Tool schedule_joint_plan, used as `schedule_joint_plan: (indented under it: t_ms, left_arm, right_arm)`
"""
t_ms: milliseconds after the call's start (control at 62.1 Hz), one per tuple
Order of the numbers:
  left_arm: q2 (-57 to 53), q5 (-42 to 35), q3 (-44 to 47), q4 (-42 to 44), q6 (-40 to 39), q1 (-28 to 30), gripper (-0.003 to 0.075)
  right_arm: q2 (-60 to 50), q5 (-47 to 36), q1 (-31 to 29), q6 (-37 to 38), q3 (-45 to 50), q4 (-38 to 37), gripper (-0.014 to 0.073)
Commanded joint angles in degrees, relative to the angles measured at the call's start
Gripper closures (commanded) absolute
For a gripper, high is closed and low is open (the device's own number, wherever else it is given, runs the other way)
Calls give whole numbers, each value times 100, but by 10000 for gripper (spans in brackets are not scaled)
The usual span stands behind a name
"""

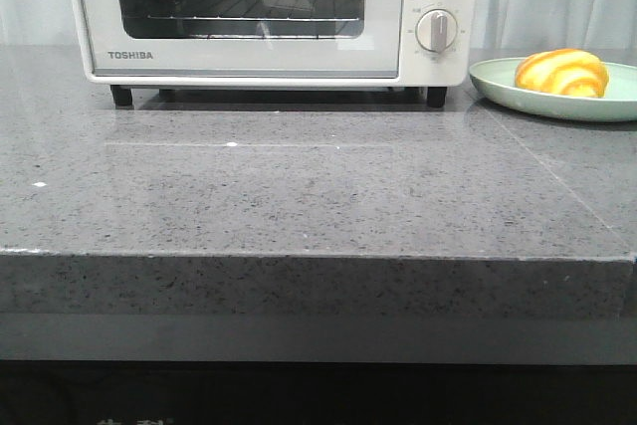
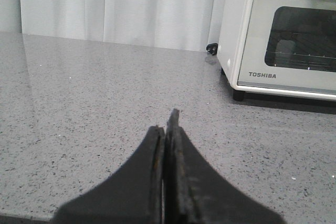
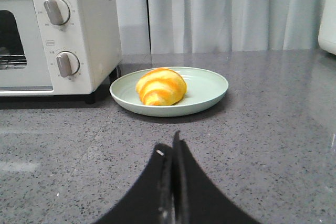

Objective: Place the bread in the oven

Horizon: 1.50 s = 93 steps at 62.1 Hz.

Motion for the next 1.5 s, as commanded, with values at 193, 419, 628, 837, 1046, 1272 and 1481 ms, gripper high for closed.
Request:
schedule_joint_plan:
  t_ms: [193,419,628,837,1046,1272,1481]
  left_arm:
    - [-140,-586,137,0,-17,-37,738]
    - [-140,-570,-186,-398,-17,-37,738]
    - [104,414,-1446,-398,-17,-37,738]
    - [994,1909,-2953,-386,3,-37,738]
    - [2017,2988,-3941,-399,3,-37,738]
    - [2481,2976,-3980,-425,3,-37,738]
    - [2623,2911,-3980,-406,3,-37,738]
  right_arm:
    - [-116,-490,-36,-52,16,2,712]
    - [-116,-454,-36,-46,-164,2,712]
    - [-25,518,-36,-46,-1408,-69,712]
    - [839,1992,-36,-46,-2842,-602,712]
    - [1896,2814,-36,-46,-3799,-573,712]
    - [2558,2902,-36,-46,-3867,-565,712]
    - [2674,3068,-36,-46,-3867,-540,712]
